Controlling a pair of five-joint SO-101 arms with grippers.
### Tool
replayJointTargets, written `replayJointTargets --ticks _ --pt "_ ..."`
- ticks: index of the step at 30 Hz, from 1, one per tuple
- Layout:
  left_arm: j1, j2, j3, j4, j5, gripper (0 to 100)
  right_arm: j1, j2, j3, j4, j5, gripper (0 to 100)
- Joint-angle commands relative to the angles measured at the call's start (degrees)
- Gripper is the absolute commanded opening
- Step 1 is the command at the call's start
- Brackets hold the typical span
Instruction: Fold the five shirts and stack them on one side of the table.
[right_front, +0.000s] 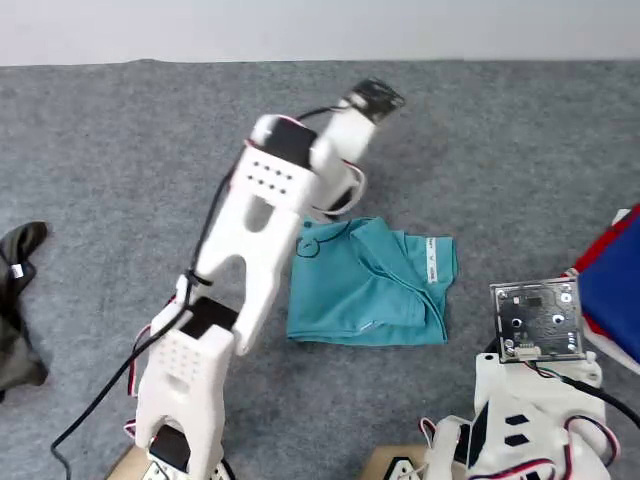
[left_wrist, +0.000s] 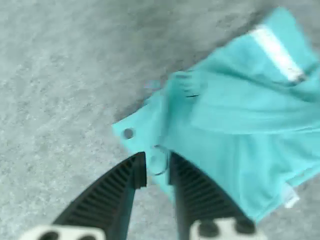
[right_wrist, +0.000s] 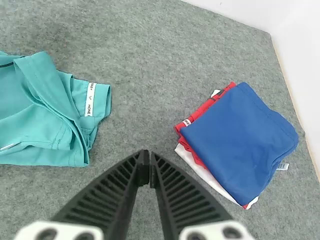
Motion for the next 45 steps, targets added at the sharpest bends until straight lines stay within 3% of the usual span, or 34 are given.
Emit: replayJointTargets --ticks 1,7,12,18,24,34,38,45 --pt "-1.05 -0.88 0.66 1.41 -2.2 2 0.75 0.13 -0.09 1.98 -0.7 1.0" --pt "0.18 7.56 0.57 0.79 -2.29 1 0.75 0.48 -0.09 1.89 -0.7 1.0" --pt "5.8 14.07 -5.14 0.79 -2.11 1 0.75 0.48 -0.09 1.89 -0.7 1.0" --pt "14.68 16.0 -14.02 1.32 -0.18 1 0.75 0.4 -0.09 1.89 -0.7 1.0" --pt "16.79 16.0 -18.77 1.41 2.2 1 0.75 0.13 -0.09 1.98 -0.7 1.0" --pt "4.57 9.32 -16.04 1.49 4.57 1 0.66 0.84 2.02 1.1 -3.96 1.0" --pt "0.18 -0.44 -6.99 1.49 4.57 1 0.22 5.67 3.96 0.92 -10.73 1.2" --pt "-9.85 -21.63 14.73 1.49 4.31 1 -3.47 18.51 3.78 0.84 -13.1 1.4"
